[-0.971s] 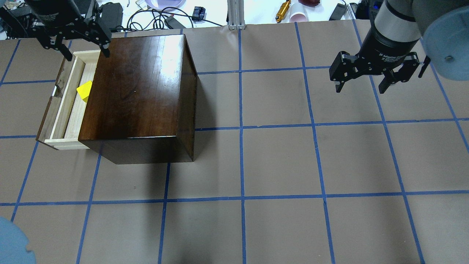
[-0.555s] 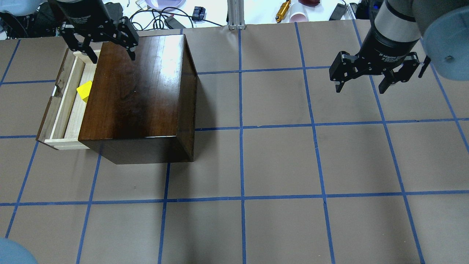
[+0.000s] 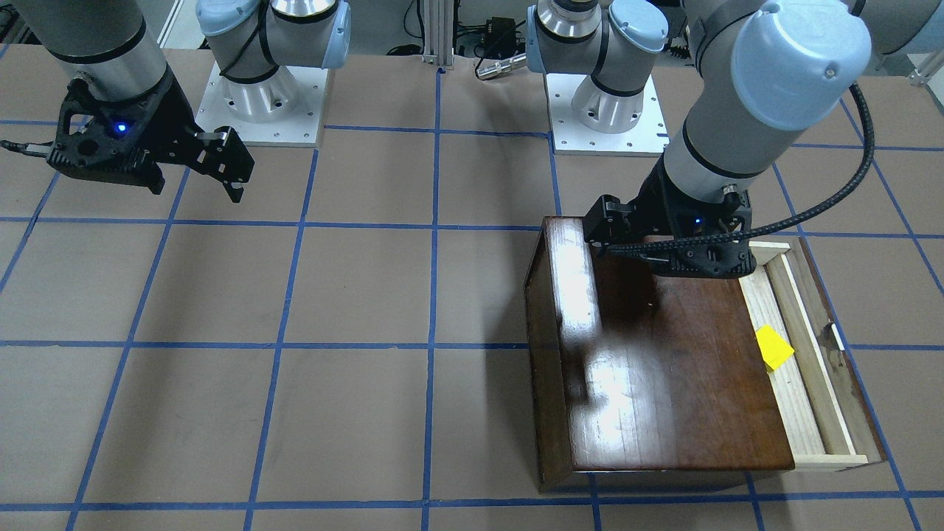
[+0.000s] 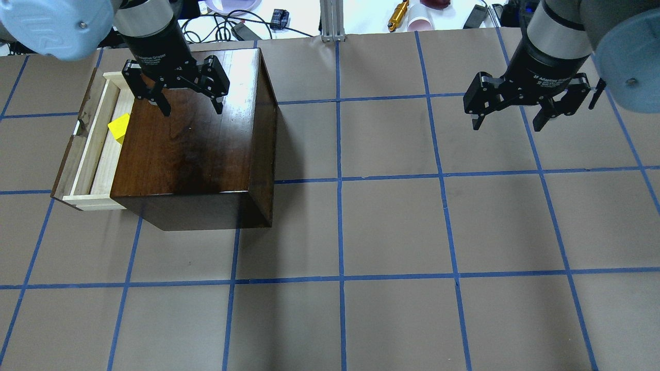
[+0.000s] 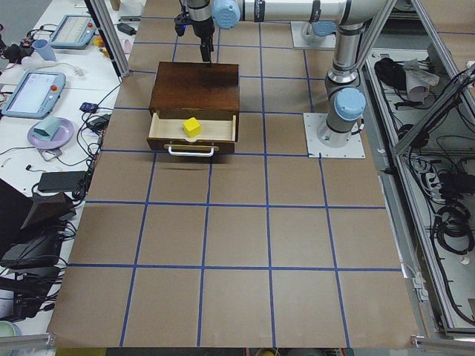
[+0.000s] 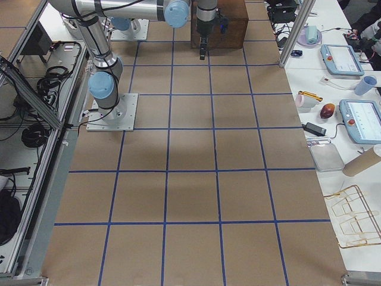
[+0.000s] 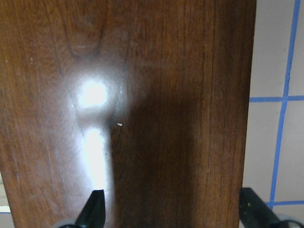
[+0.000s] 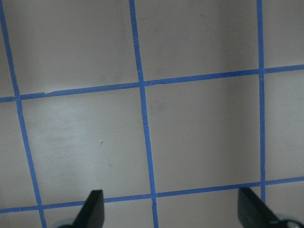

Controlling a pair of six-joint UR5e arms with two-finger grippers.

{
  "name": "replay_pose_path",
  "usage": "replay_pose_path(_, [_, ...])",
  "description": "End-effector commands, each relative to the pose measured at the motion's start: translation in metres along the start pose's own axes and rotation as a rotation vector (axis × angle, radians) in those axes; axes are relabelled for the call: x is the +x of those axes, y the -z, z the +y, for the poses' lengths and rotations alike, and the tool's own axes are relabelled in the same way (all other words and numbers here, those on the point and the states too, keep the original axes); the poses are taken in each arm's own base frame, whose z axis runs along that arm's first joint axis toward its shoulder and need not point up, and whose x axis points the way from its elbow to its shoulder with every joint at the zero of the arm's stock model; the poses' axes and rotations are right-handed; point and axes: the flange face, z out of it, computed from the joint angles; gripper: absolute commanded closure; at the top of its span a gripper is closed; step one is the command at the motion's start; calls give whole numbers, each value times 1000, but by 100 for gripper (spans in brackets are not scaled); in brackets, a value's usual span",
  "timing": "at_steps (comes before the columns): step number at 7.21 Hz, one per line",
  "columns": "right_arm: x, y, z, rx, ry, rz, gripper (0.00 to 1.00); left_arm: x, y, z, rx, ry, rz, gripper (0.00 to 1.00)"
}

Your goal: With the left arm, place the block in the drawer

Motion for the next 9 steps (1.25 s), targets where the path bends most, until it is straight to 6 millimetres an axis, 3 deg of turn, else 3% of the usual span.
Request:
replay_pose_path(1, [0,0,0,0,0,0,0,-3,3,15,3,-14,1,0])
replay_pose_path(4, [0,0,0,0,0,0,0,-3,-7,34,35,4,-2,0])
replay_pose_path(9, [0,0,0,0,0,0,0,-4,-2,40,36,-7,-7,0])
